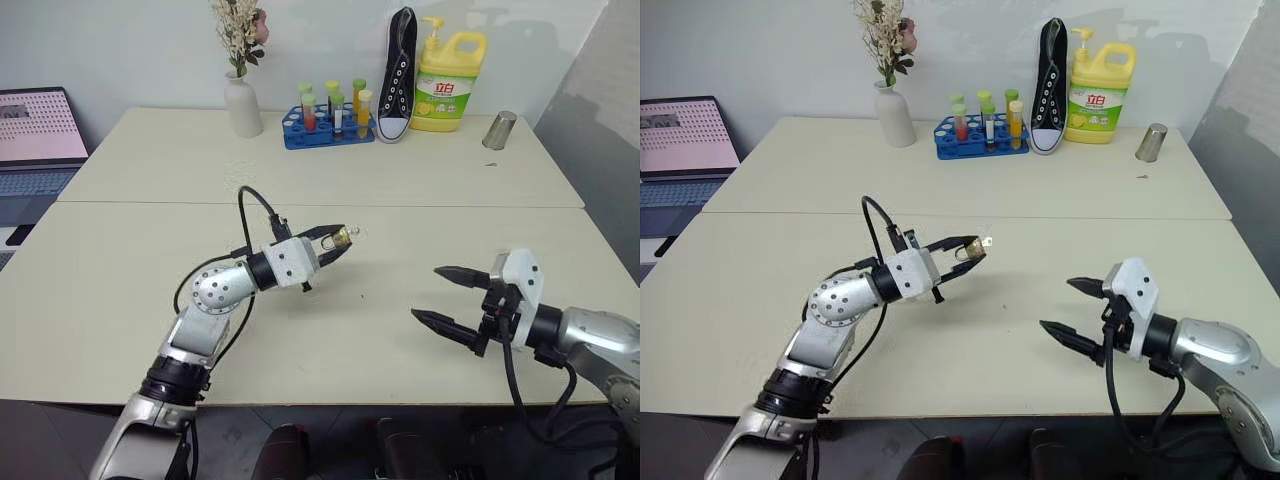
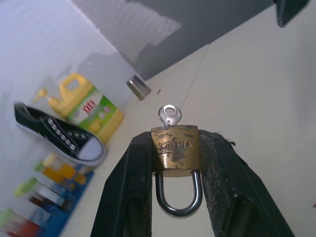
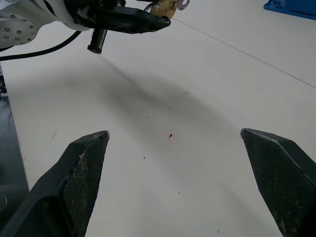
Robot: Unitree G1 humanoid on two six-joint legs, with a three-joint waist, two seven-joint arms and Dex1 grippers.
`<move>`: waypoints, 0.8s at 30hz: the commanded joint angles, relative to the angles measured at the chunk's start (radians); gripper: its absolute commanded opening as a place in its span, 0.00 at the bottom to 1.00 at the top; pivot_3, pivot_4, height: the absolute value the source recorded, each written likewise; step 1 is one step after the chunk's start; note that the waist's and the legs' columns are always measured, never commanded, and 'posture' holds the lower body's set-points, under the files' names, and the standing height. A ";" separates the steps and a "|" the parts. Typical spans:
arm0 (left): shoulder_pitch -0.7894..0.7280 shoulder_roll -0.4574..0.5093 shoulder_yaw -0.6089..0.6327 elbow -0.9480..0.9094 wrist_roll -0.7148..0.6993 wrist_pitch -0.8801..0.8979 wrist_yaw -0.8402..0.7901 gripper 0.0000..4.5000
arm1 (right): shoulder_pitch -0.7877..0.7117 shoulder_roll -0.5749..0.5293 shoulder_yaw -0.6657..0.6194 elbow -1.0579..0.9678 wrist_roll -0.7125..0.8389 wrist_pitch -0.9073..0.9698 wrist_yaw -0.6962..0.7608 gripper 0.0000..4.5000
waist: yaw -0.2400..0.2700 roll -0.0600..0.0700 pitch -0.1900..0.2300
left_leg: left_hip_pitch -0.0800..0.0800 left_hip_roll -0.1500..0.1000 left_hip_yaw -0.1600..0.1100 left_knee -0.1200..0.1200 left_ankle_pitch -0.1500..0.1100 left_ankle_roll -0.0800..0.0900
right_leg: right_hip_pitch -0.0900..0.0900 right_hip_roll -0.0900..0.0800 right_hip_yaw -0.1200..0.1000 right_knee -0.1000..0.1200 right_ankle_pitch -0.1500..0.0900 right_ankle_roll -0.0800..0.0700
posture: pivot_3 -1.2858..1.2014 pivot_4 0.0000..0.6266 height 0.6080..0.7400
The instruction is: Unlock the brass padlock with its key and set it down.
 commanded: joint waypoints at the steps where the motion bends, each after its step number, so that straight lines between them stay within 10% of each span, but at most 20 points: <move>1: -0.040 0.064 -0.033 0.047 0.131 -0.308 0.031 0.22 | -0.084 0.023 0.005 0.020 0.058 0.022 0.005 1.00 | -0.003 0.000 0.000 | 0.000 0.000 0.000 0.000 0.000 0.000 | 0.000 0.000 0.000 0.000 0.000 0.000 | 0.52 0.24 1.00; 24: -0.024 0.158 -0.065 0.160 0.266 -0.656 0.177 0.22 | -0.352 0.184 0.149 0.193 0.269 0.289 -0.022 1.00 | -0.004 0.000 0.000 | 0.000 0.001 0.000 0.000 0.000 0.000 | 0.000 -0.004 -0.002 0.001 0.002 -0.004 | 0.52 0.24 1.00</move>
